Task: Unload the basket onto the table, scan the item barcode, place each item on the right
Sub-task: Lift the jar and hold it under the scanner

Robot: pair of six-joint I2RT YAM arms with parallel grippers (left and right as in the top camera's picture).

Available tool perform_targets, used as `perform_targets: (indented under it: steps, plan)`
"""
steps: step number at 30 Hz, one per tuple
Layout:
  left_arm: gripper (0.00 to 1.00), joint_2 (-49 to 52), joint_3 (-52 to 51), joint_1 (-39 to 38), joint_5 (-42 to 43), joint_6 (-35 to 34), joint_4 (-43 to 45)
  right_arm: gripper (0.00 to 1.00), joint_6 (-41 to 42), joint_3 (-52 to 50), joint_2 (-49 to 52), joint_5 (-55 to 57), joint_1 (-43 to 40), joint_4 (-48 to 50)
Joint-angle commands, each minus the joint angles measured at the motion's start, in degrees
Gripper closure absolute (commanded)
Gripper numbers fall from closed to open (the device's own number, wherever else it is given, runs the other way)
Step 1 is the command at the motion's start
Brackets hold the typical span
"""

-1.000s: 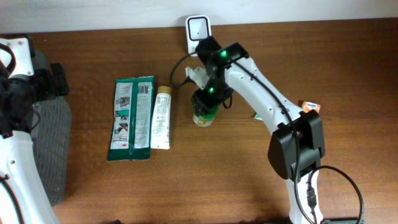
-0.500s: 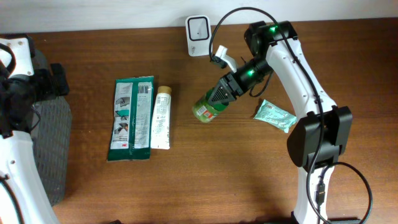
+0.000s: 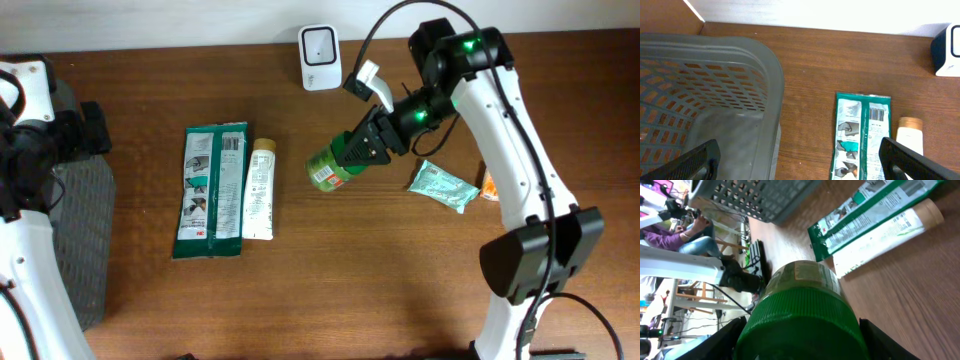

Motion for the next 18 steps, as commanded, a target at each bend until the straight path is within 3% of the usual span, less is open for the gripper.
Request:
perform_targets:
  steps: [1,15,18]
  plan:
    - [0.01,0.0,0.2,0.3,0.6,0.9,0.1,0.4,-0.8,1.2,-1.6,-5.0,-0.1,-0.5]
    - [0.01,0.0,0.2,0.3,0.6,0.9,0.1,0.41,-0.7,1.2,-1.6,-4.0,0.0,1.8]
    - [0.01,0.0,0.2,0.3,0.6,0.9,0.1,0.41,6.7,1.2,-1.6,4.0,1.2,7.8]
